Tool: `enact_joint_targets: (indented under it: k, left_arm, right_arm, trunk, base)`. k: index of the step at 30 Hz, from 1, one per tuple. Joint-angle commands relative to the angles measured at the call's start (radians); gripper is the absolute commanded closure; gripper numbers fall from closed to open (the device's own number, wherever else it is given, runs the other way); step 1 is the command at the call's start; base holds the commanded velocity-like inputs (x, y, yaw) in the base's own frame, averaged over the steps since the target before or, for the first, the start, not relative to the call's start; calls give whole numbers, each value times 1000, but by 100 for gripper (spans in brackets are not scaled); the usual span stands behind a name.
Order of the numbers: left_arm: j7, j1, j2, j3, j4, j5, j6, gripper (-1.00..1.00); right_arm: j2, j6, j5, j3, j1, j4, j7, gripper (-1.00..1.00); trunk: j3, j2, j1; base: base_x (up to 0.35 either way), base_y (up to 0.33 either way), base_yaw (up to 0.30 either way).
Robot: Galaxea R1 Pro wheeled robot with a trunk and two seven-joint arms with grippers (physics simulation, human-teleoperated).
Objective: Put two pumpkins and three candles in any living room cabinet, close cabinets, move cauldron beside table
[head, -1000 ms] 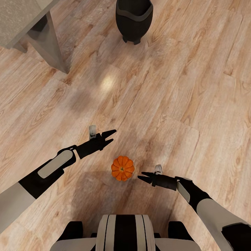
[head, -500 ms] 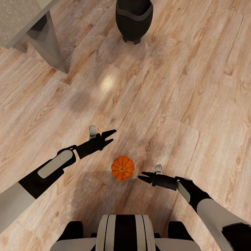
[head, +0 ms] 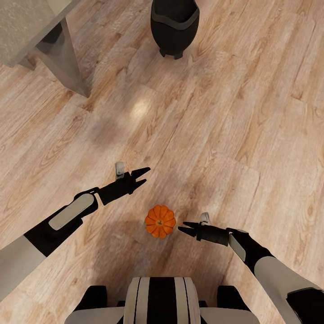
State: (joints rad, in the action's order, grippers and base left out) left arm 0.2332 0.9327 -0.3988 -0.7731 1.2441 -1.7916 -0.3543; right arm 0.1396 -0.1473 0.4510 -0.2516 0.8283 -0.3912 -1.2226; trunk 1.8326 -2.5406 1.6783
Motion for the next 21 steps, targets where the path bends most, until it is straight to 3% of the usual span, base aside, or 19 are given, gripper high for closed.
enact_joint_targets:
  k: [1,21]
  left_arm:
    - [0,0,0,0,0,0,0,-100]
    - [0,0,0,0,1,1,0,-100]
  right_arm:
    - [0,0,-1,0,0,0,0,-100]
    - [-2,0,0,0,0,0,3,-100]
  trunk:
    - [0,0,0]
    - [0,0,0]
  base:
    - [5,3,0]
    - [0,48,0]
